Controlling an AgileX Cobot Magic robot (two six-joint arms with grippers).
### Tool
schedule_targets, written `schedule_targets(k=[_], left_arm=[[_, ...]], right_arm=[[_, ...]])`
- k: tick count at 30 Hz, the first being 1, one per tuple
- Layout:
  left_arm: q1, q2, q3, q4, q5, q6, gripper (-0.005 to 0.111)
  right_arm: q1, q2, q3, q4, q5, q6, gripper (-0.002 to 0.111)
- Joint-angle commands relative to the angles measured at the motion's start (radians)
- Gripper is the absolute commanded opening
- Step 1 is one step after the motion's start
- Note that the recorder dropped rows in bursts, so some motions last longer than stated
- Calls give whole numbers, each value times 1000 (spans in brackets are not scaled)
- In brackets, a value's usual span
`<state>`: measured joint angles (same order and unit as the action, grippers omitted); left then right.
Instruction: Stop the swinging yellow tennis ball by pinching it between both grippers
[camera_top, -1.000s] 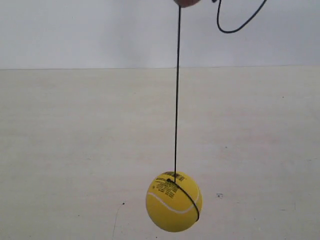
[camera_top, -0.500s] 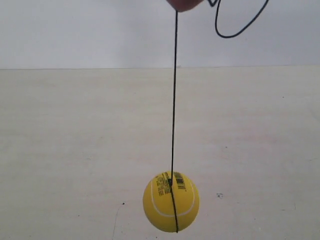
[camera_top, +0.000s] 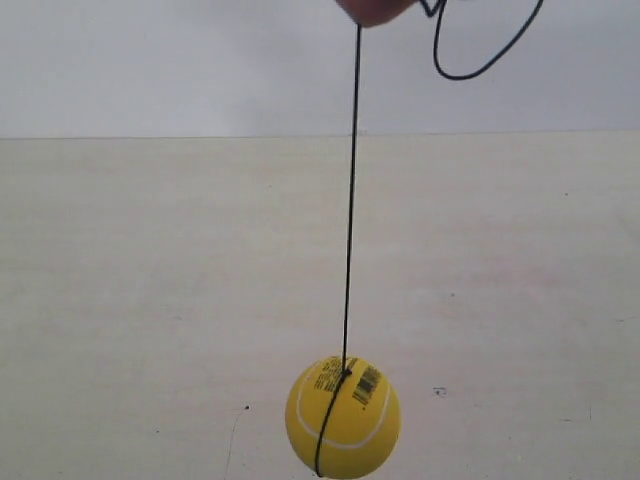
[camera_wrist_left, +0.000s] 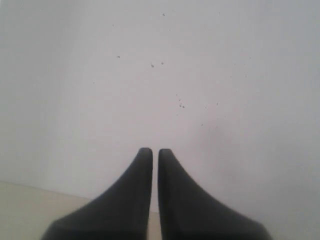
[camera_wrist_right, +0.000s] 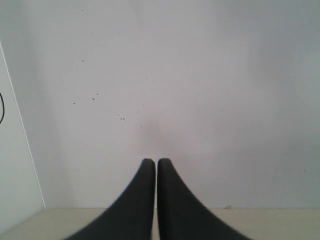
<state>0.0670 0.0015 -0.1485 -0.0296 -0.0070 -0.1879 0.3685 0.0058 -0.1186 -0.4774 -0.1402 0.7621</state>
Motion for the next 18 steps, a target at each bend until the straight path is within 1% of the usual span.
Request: schedule_targets(k=[1,5,7,14,18], left_arm=[[7,-2,66,-6,-47,6,5],[7,-2,139,-4,-101,25,5],[7,-2,149,-4,-133,25,5],[7,-2,149,-4,-17,127,5],[7,-2,149,-4,114,217,5]], right_arm=[[1,-6,2,-1,-7,-2,0],[1,-6,2,-1,-7,-2,0],[1,-6,2,-1,-7,-2,0],[1,-6,2,-1,-7,-2,0],[1,-6,2,-1,-7,-2,0]])
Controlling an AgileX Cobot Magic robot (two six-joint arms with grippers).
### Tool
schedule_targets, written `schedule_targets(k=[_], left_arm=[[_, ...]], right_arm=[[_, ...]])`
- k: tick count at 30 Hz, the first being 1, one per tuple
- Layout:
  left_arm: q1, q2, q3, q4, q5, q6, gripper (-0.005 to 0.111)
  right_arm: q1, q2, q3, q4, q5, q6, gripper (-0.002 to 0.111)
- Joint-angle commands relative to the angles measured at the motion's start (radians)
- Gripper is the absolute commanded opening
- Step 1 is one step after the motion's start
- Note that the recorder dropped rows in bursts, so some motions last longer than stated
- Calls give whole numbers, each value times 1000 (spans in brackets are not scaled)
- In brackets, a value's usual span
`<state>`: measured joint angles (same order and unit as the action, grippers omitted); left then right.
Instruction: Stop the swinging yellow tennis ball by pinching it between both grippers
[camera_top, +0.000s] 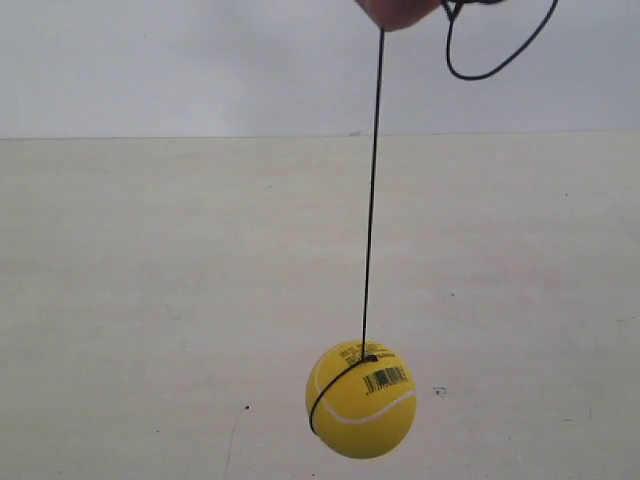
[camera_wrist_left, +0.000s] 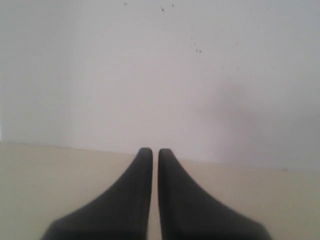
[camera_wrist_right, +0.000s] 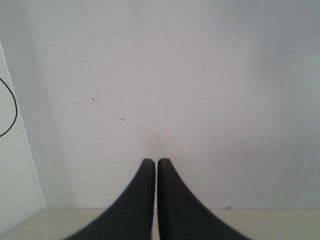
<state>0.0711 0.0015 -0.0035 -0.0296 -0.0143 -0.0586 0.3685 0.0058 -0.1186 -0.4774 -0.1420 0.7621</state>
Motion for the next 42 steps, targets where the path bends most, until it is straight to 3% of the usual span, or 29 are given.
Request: schedule_targets(k=[1,9,42], left_arm=[[3,-2,3,-4,157,118,5],[3,-2,3,-7,312,167,5],[3,-2,3,-7,310,167,5]], right_arm=[[1,-6,2,-1,-6,-2,0],[1,-6,2,-1,-6,-2,0],[1,-6,2,-1,-4,-4,0]])
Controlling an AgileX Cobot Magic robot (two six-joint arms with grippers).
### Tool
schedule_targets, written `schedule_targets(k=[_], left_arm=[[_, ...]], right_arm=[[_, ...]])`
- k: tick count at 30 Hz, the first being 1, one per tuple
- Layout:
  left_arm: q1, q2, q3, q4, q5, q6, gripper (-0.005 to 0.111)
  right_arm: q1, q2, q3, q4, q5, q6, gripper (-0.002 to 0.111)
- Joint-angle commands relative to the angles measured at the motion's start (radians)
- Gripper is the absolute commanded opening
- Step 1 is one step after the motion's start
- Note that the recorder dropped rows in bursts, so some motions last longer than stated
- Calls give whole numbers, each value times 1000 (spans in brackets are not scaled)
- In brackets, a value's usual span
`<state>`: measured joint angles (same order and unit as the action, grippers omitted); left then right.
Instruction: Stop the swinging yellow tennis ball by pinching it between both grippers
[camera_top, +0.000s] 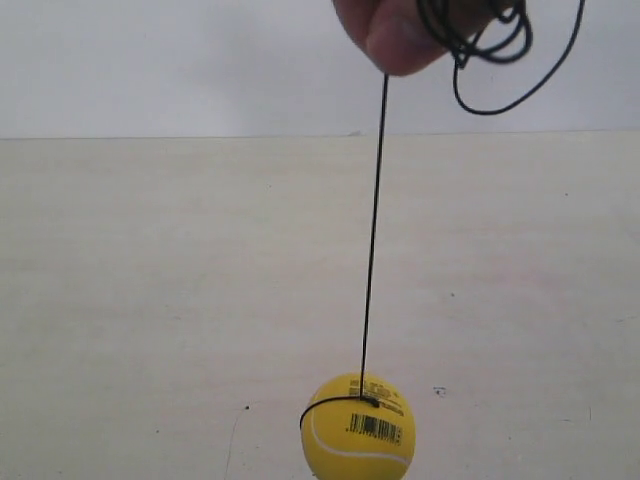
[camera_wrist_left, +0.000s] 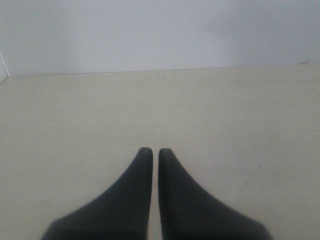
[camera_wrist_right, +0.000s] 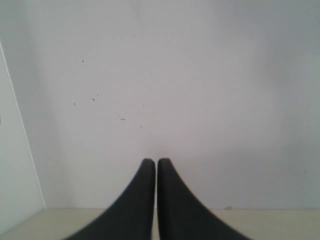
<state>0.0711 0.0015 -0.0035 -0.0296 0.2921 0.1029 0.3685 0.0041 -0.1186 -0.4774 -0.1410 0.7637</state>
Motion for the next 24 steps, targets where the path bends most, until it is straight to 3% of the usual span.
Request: schedule_targets(k=[1,5,12,21,24], left_arm=[[3,-2,3,-7,4,6,5],[3,-2,3,-7,4,6,5],[3,-2,3,-7,4,6,5],[3,-2,3,-7,4,6,5],[3,-2,3,-7,4,6,5]], right_arm=[[1,-4,2,-1,0,-19,0],[1,-4,17,-4,18,-178,0],[-47,-4,119,42,-191,-507,0],[-275,-4,119,154,-162,-534,0],[-301,-4,119,232,-13,-555,0]])
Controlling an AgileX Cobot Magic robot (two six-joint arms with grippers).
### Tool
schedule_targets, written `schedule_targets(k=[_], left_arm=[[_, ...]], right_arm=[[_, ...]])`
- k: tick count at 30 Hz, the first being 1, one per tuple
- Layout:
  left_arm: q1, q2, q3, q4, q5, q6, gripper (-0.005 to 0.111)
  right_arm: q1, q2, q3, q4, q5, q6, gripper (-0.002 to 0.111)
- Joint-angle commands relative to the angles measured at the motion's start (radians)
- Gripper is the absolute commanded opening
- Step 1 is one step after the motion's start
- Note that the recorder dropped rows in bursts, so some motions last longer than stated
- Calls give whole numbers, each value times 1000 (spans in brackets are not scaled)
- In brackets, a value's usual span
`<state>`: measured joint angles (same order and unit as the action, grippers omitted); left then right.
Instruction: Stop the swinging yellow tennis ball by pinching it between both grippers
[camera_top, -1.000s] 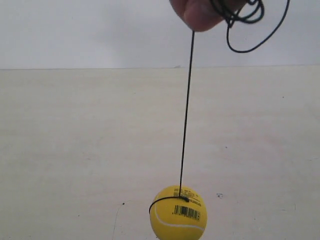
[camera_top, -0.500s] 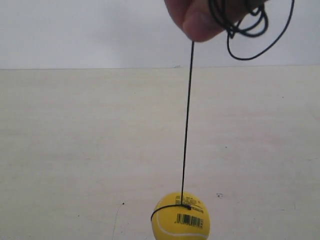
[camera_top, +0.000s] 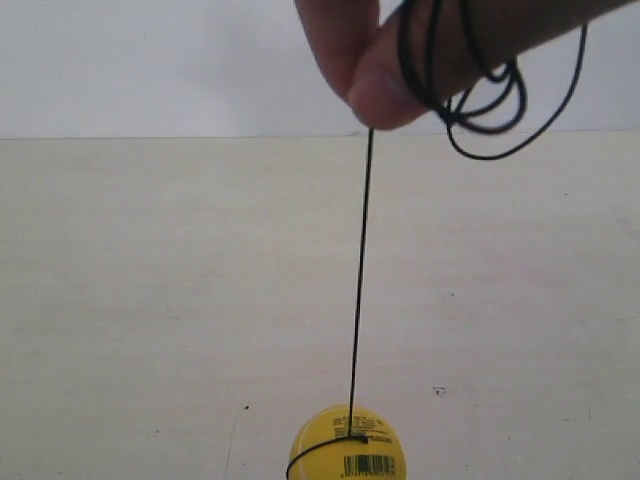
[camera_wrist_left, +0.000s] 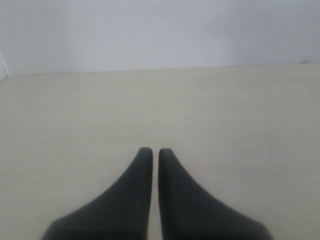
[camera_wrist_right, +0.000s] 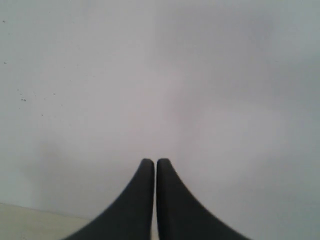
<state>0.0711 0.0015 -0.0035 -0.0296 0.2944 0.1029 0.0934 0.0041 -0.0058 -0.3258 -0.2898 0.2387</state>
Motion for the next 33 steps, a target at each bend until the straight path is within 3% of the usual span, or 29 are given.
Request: schedule_targets(k=[1,6,11,14,17,33], left_arm=[[3,-2,3,-7,1,6,5],[3,-2,3,-7,1,6,5],[3,-2,3,-7,1,6,5],[3,-2,3,-7,1,6,5],[3,-2,3,-7,1,6,5],[3,-2,3,-7,1,6,5]], right_arm=[[-26,-4,6,119,175,-66,0],[-26,-4,6,294,302,-269,0],[-35,-4,6,294,474,-275,0],[-128,-4,6,294,539,-239,0],[-144,-4,6,294,605,-210,0],[-144,-4,6,294,612,-192,0]])
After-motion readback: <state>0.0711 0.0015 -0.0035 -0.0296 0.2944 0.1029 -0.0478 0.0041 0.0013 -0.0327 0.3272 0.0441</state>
